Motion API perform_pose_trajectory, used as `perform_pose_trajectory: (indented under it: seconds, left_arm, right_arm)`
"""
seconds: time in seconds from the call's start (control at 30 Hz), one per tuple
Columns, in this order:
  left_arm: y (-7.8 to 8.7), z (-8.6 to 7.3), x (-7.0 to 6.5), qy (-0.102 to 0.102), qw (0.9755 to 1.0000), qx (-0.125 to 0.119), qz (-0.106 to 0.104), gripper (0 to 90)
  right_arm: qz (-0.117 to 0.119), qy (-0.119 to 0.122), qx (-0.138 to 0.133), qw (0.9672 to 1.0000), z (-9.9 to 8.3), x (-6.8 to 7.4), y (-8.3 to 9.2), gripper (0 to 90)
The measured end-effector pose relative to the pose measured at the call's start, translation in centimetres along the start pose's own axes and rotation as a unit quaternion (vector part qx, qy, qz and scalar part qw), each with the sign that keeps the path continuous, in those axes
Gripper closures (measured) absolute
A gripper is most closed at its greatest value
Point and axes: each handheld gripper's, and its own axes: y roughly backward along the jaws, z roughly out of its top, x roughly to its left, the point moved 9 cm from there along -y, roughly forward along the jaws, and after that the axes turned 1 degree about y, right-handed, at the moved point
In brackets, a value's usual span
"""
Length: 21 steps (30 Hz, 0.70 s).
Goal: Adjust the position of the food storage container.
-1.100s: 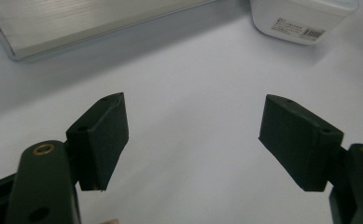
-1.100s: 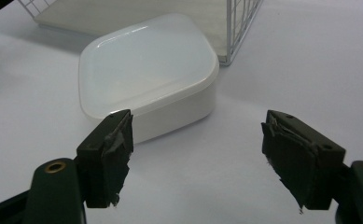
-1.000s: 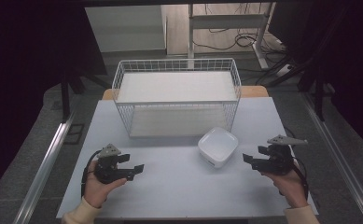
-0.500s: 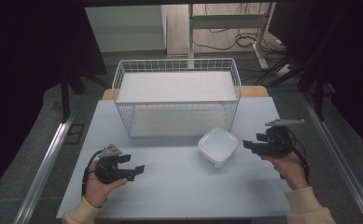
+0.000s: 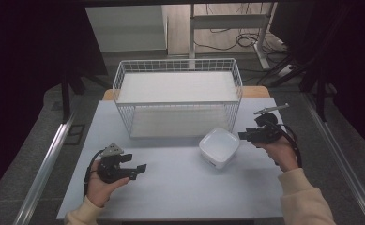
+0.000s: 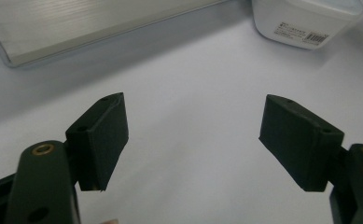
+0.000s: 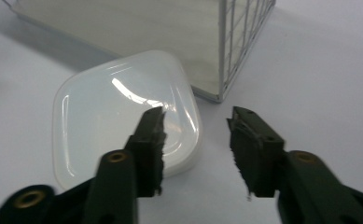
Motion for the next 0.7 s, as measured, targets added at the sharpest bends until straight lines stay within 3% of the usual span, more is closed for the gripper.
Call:
perform_pose_trajectory:
  seconds: [0.27, 0.53, 0.7]
  left_arm:
    - [0.0, 0.0, 0.1, -0.001, 1.0, 0.001, 0.0, 23.0]
    - [-0.2, -0.1, 0.2, -0.002, 1.0, 0.004, 0.002, 23.0]
    - [-0.2, -0.1, 0.2, -0.002, 1.0, 0.005, 0.003, 23.0]
  right_arm:
    - [-0.008, 0.025, 0.045, 0.9987, 0.2, -0.6, -3.1, 88.5]
    - [-0.012, 0.032, 0.055, 0.9979, 0.1, -1.2, -4.8, 89.5]
    - [-0.014, 0.048, 0.057, 0.9971, -0.2, -1.4, -5.6, 89.5]
